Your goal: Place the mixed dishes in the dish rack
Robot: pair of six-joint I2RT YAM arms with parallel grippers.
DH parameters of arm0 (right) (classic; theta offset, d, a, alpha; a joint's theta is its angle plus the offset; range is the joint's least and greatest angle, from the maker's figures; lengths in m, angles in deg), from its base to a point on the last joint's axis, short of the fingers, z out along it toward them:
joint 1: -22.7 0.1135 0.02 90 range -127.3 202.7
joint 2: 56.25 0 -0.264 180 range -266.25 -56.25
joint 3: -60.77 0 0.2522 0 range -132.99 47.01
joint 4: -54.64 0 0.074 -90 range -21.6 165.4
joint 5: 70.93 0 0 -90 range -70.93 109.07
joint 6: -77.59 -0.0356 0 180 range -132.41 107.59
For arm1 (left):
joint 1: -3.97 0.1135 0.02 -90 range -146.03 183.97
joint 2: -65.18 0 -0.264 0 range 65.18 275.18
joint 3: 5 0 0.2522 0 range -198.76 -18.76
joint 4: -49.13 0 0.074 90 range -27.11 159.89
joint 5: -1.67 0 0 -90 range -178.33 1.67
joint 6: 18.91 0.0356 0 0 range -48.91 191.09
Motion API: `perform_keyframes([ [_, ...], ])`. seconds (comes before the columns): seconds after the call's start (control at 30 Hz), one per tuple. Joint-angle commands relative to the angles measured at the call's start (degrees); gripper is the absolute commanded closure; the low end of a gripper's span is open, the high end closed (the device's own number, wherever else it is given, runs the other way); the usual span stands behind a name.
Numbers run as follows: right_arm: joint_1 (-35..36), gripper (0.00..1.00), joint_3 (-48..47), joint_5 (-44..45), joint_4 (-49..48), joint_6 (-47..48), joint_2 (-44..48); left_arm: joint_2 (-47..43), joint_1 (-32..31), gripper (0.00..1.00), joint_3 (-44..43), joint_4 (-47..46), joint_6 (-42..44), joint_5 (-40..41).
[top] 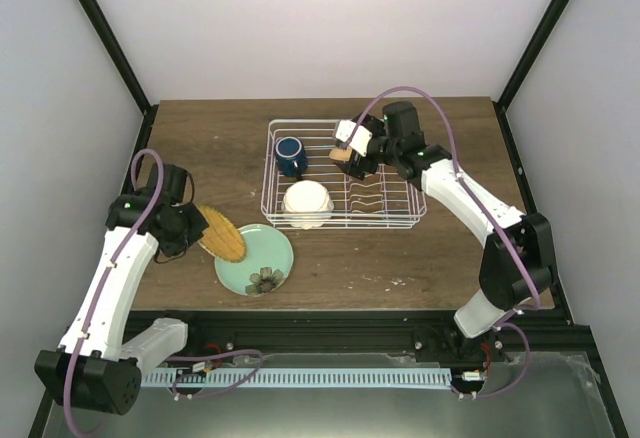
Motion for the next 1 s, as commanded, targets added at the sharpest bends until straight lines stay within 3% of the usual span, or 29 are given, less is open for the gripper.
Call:
perform_keyframes([
  [0.0, 0.6, 0.0, -0.2, 0.1, -1.1, -0.7, -0.7, 0.6, 0.3, 1.0, -3.4, 0.2, -0.1, 3.5],
  [0.3, 0.6, 0.0, -0.8, 0.3, -2.2, -2.4, -2.1, 3.9, 0.9, 1.0, -8.2, -5.9, -0.3, 5.7],
  [0.47, -0.2, 0.0, -2.8, 0.1, -4.1, -12.4, -4.2, 6.3, 2.0, 1.0, -12.4, -8.9, 0.1, 7.1],
  [0.7, -2.5, 0.0, -14.1, -3.3, 1.3, -28.0, -11.0, 6.4, 2.2, 1.0, -14.7, -14.6, 0.0, 4.6],
  [0.97, -2.5, 0.0, -22.8, -9.3, 7.9, -32.7, -15.6, 4.4, 2.3, 1.0, -18.9, -22.9, 5.7, -2.3],
])
